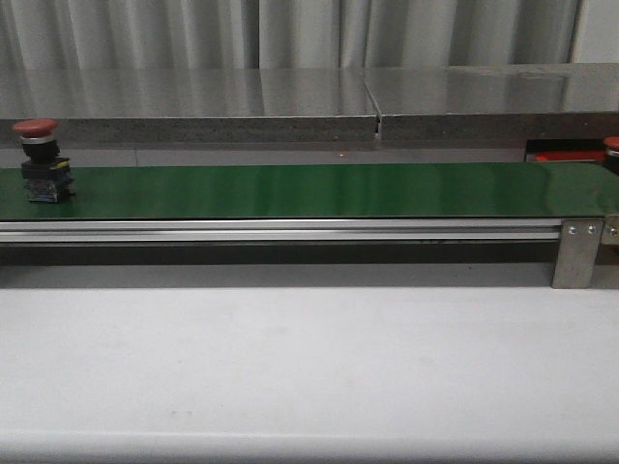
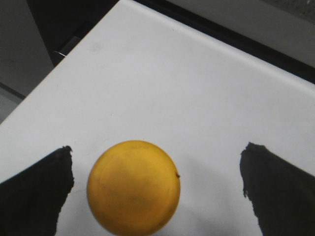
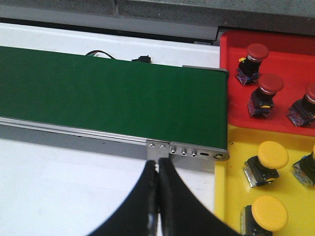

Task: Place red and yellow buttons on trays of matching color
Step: 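Move the left gripper down to the last yellow push-button and grasp, then set the yellow button on the belt's start and open the left gripper, then reach the right gripper to the red button at the belt's end and grasp, then carry the red button into the red tray and open the right gripper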

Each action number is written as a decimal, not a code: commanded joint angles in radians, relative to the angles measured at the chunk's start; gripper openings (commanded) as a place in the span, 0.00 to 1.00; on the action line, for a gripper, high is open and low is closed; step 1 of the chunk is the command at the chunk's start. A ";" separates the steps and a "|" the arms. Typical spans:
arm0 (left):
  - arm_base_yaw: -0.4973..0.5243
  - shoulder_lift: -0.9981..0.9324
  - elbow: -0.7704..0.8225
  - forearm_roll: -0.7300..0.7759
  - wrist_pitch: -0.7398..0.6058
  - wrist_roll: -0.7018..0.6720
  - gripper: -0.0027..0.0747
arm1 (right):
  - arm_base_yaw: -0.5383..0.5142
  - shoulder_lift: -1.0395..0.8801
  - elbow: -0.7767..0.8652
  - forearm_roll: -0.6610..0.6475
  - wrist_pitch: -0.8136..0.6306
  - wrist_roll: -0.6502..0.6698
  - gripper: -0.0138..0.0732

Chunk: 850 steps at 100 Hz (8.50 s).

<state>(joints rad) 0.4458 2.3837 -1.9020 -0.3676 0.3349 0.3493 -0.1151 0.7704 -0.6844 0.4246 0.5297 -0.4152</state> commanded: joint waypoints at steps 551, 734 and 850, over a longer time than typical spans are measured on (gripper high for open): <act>-0.493 -1.950 1.533 -0.238 -0.079 0.090 0.01 | 0.176 0.745 -0.562 0.113 0.049 -0.068 0.91; -0.493 -1.950 1.533 -0.238 -0.079 0.090 0.01 | -0.280 1.324 -1.423 0.049 0.219 -0.024 0.43; -0.493 -1.950 1.533 -0.238 -0.079 0.090 0.01 | -0.311 1.642 -1.539 0.064 0.120 -0.023 0.54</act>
<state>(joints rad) -0.0390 0.4311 -0.3425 -0.5839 0.3241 0.4393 -0.4239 2.4825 -2.1919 0.4675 0.6864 -0.4386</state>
